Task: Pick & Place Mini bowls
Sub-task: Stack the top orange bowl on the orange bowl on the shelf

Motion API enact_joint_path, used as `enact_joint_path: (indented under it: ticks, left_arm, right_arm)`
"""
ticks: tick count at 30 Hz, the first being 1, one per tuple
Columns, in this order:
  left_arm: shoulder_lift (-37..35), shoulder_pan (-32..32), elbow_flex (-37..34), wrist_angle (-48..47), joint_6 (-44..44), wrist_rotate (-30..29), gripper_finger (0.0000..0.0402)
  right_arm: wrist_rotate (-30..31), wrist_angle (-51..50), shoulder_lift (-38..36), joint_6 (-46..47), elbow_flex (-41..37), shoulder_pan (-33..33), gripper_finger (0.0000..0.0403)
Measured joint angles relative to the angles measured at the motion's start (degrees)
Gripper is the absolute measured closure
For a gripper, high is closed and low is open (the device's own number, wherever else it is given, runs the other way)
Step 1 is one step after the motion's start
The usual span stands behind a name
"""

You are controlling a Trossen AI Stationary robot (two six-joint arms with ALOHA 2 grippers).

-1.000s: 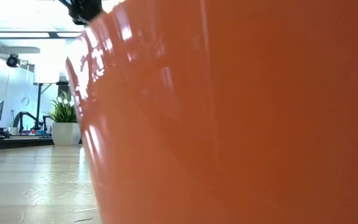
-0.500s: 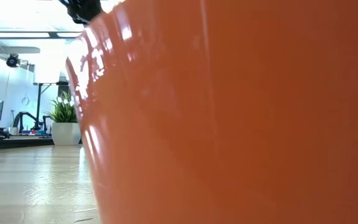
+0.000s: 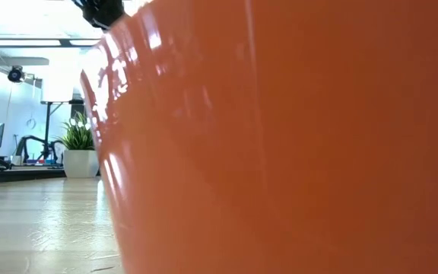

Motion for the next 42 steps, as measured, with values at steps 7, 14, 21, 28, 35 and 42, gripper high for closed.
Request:
enact_joint_path:
  ticks: [7, 14, 21, 28, 35, 42]
  left_arm:
    - [0.0, 0.0, 0.01, -0.08, 2.56, -0.02, 0.0342]
    - [0.0, 0.0, 0.02, -0.63, 4.24, -0.04, 0.0342]
    - [0.0, 0.0, 0.02, -1.42, 6.12, -0.04, 0.0342]
    - [0.0, 0.0, 0.02, -1.42, 8.48, -0.04, 0.0342]
    - [0.0, 0.0, 0.02, -1.24, 9.79, -0.04, 0.0342]
    - [0.0, 0.0, 0.02, -1.22, 9.82, -0.02, 0.0342]
  right_arm:
    - [0.04, 0.3, 8.75, 11.45, 5.33, -0.2, 0.0323]
    - [-1.77, -0.31, 19.03, 13.05, 13.41, -0.15, 0.0318]
    - [-2.71, -4.09, 26.73, 12.98, 20.49, -0.2, 0.0327]
    - [-2.55, -5.27, 30.58, 13.03, 23.0, -0.35, 0.0329]
    - [0.18, -5.52, 30.81, 15.29, 21.56, -1.01, 0.0327]
    - [2.08, -5.61, 31.22, 16.39, 20.8, -0.9, 0.0335]
